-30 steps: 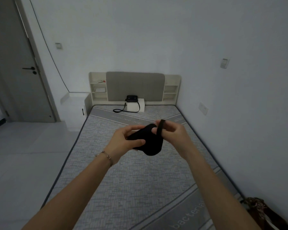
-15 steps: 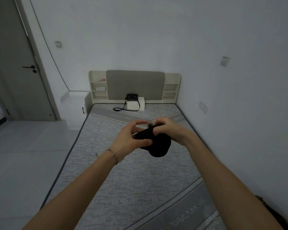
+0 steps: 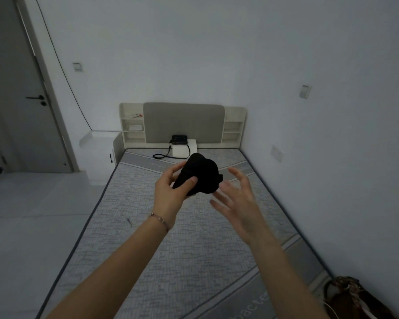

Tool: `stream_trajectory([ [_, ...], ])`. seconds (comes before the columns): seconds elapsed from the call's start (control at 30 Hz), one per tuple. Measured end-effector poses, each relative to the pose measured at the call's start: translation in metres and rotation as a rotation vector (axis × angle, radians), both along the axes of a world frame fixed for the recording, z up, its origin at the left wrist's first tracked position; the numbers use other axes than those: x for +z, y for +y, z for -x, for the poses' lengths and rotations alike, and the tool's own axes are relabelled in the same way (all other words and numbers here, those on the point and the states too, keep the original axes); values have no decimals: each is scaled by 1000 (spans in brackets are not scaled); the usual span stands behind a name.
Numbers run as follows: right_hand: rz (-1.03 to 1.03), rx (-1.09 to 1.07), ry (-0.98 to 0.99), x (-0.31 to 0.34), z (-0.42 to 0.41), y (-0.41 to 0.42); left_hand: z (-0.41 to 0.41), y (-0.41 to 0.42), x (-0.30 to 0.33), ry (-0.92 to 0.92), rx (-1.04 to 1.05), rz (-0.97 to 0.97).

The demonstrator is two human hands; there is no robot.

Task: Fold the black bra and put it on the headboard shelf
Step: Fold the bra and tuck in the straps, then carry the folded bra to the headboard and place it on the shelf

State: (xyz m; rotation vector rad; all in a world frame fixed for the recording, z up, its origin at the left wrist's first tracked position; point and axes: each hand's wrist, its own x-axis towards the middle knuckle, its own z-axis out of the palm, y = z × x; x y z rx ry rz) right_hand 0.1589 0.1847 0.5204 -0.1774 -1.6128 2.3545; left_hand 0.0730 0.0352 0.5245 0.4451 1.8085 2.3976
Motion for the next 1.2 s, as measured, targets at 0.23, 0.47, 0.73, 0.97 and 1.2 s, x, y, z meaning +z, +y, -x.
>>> stream_trajectory([
  [0.23,-196,-104,111,4,-1,-14,-15,7,-4,70,19,23],
  [0.47,-221,-156,155,2,-6,-32,-35,-28,1,39,4,18],
  [0.73,-297,44,169,2,-5,-110,-63,-128,-7,-26,142,-1],
  [0.97,-319,260,168,2,-8,-242,-101,-267,-13,-43,337,-9],
  [1.2,-284,468,179,-6,-30,-434,-165,-453,-11,-64,540,38],
])
